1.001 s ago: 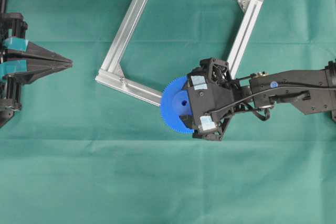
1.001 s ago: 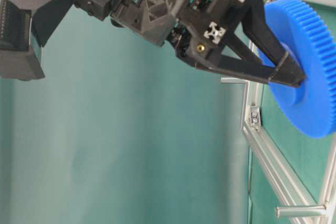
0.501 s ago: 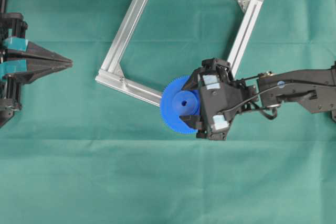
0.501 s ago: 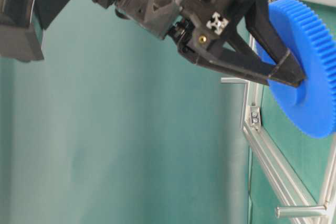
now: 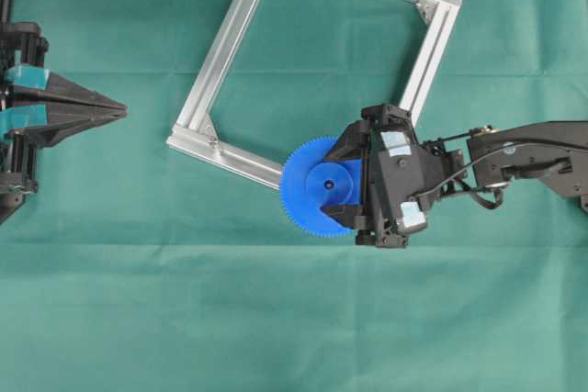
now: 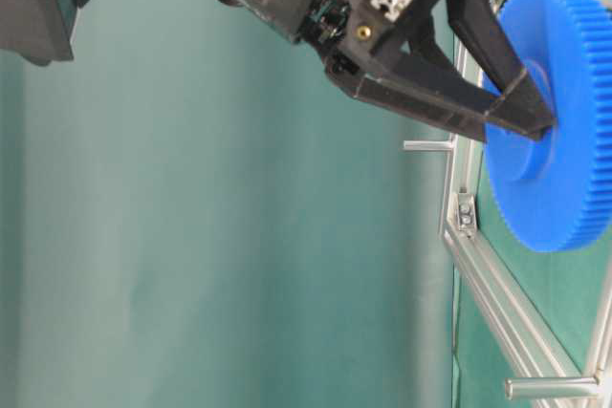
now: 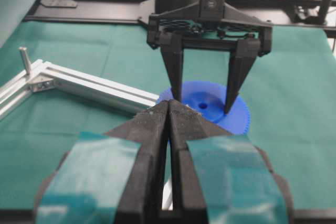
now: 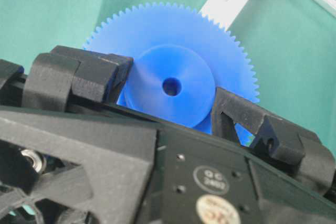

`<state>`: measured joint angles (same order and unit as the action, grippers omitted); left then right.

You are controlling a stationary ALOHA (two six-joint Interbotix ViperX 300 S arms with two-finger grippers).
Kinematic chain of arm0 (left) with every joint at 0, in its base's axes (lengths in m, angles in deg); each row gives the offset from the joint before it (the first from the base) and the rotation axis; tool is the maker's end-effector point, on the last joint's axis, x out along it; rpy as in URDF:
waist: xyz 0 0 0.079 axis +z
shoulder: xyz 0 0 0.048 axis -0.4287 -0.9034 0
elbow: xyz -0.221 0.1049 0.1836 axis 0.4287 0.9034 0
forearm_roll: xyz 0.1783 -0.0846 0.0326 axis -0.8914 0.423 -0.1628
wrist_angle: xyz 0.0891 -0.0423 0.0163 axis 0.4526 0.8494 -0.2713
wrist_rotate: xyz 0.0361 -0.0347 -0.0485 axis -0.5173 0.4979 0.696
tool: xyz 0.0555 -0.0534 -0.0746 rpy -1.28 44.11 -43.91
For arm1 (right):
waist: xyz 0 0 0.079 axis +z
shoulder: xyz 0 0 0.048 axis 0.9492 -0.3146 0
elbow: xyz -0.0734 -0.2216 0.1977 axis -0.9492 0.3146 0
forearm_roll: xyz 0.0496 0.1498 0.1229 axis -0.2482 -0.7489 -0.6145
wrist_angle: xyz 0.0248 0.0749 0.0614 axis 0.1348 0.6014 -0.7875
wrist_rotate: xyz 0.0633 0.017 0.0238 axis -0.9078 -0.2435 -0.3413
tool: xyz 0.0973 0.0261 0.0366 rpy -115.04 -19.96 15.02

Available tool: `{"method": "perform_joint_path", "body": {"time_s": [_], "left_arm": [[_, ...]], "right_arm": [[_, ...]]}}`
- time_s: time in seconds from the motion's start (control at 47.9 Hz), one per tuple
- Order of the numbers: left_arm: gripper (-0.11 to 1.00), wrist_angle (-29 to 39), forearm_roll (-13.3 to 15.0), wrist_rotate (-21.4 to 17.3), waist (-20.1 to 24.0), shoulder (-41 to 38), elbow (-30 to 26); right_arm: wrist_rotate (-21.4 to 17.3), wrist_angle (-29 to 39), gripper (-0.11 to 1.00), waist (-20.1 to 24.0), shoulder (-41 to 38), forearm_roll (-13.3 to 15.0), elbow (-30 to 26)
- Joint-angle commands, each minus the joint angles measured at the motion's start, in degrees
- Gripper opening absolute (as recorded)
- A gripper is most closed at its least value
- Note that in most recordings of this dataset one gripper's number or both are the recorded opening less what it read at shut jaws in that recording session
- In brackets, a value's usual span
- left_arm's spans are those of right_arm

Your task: Find the location of the shaft and insert the gear.

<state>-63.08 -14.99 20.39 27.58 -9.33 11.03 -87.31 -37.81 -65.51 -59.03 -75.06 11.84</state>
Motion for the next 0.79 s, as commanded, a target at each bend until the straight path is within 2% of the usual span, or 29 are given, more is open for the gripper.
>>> {"method": "perform_joint_path", "body": {"time_s": [0.0,0.188,0.584,0.772], "left_arm": [[0.01,-0.3,0.0,0.1,0.1,-0.4,-1.7],[0.01,-0.3,0.0,0.0,0.1,-0.4,-1.7],[0.01,-0.1,0.1,-0.1,0.1,-0.5,-1.6],[0.01,0.4,0.0,-0.1,0.1,-0.5,-1.6]], "right_arm": [[-0.1,-1.4,0.69,1.4,2.0,0.0,-0.5],[0.2,-1.9,0.69,1.4,2.1,0.3,-0.4],[0.3,-4.0,0.69,1.1,2.2,2.9,-0.5],[0.2,-4.0,0.69,0.2,2.2,2.9,-0.4]]}}
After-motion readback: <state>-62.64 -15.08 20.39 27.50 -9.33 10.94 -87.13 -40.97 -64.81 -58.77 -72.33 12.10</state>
